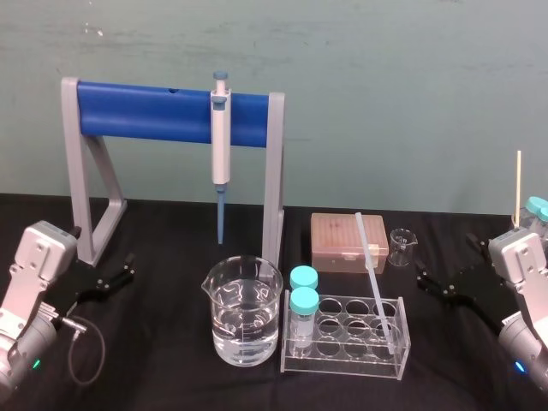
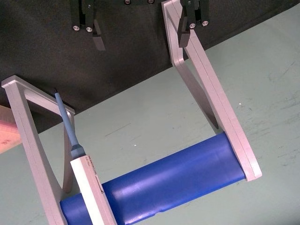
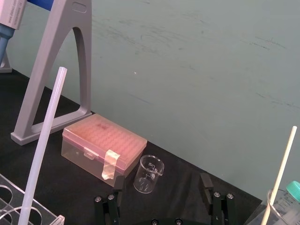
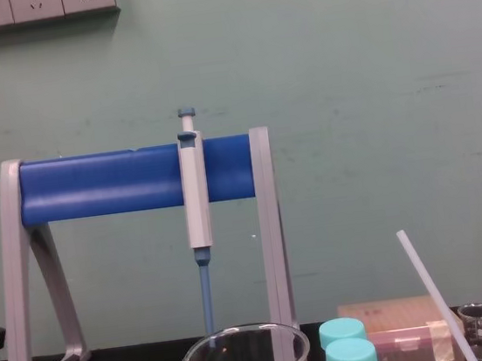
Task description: Pick up the stirring rod with one hand, then place it down.
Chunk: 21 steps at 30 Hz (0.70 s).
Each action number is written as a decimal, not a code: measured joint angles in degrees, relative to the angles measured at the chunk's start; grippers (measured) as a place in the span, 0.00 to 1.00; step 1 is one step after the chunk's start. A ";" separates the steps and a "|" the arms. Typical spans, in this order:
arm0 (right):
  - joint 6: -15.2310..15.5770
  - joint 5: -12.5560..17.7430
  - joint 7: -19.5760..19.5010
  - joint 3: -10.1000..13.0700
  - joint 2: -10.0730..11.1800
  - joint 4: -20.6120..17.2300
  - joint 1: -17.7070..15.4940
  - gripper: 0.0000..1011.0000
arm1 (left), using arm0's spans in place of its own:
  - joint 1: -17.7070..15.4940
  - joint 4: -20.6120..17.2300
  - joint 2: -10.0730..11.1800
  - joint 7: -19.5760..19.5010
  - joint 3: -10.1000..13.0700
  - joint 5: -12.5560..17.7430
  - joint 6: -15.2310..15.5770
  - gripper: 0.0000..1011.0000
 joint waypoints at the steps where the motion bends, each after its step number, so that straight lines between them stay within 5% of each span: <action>1: 0.00 0.00 0.00 0.00 0.00 0.00 0.00 0.99 | 0.00 0.00 0.00 0.00 0.00 0.00 0.00 0.99; 21: 0.00 0.00 0.00 0.00 0.00 0.00 0.00 0.99 | 0.00 0.00 0.00 0.00 0.00 0.00 0.00 0.99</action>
